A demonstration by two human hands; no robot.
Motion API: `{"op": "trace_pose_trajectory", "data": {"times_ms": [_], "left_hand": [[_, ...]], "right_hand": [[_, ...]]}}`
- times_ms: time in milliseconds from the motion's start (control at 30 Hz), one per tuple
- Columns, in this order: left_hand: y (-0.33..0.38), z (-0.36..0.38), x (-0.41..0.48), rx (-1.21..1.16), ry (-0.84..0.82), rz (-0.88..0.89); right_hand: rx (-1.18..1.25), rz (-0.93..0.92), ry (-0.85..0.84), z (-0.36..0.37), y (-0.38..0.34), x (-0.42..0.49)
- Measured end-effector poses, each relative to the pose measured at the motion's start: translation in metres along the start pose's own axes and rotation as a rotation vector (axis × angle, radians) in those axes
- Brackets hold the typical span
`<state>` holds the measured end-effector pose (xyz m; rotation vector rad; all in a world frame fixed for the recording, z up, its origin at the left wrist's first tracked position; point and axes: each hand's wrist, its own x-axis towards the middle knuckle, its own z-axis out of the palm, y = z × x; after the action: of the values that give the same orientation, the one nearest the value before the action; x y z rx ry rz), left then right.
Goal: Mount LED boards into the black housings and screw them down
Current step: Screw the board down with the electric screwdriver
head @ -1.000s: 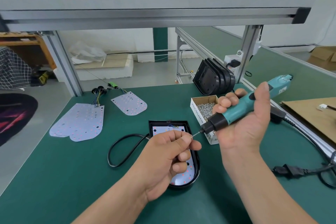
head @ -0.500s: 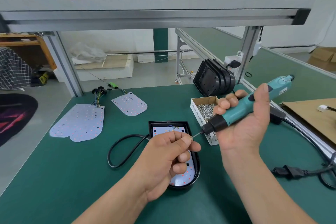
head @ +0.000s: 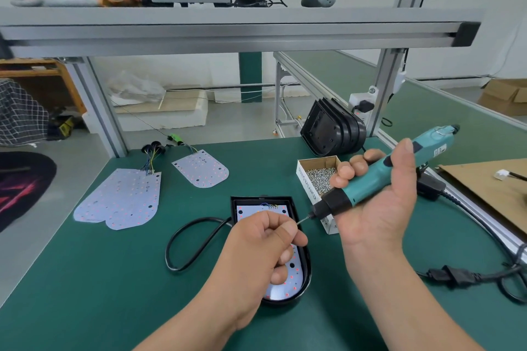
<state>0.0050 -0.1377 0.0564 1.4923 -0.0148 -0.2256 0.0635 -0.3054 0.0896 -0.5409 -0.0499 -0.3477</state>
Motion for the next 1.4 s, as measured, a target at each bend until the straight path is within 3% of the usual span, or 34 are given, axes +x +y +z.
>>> {"op": "trace_pose_trajectory", "data": {"times_ms": [200, 467, 900, 1100, 1233, 1400], "left_hand": [[0.002, 0.001, -0.002, -0.126, -0.034, -0.059], [0.005, 0.001, -0.003, -0.02, 0.015, -0.009], [0.009, -0.002, -0.003, 0.231, 0.019, 0.017], [0.013, -0.002, -0.005, 0.2, -0.005, 0.013], [0.013, -0.012, 0.001, 0.267, 0.076, 0.088], [0.013, -0.052, 0.028, 0.478, 0.347, 0.177]], "right_hand": [[0.026, 0.018, 0.004, -0.002, 0.0, 0.001], [-0.01, 0.062, 0.002, -0.002, 0.001, 0.001], [-0.021, 0.133, 0.177, -0.005, 0.009, 0.004], [0.033, 0.185, 0.191, -0.011, 0.012, 0.006], [0.043, 0.198, 0.175, -0.013, 0.013, 0.006], [-0.025, 0.194, 0.146, -0.015, 0.017, 0.005]]}}
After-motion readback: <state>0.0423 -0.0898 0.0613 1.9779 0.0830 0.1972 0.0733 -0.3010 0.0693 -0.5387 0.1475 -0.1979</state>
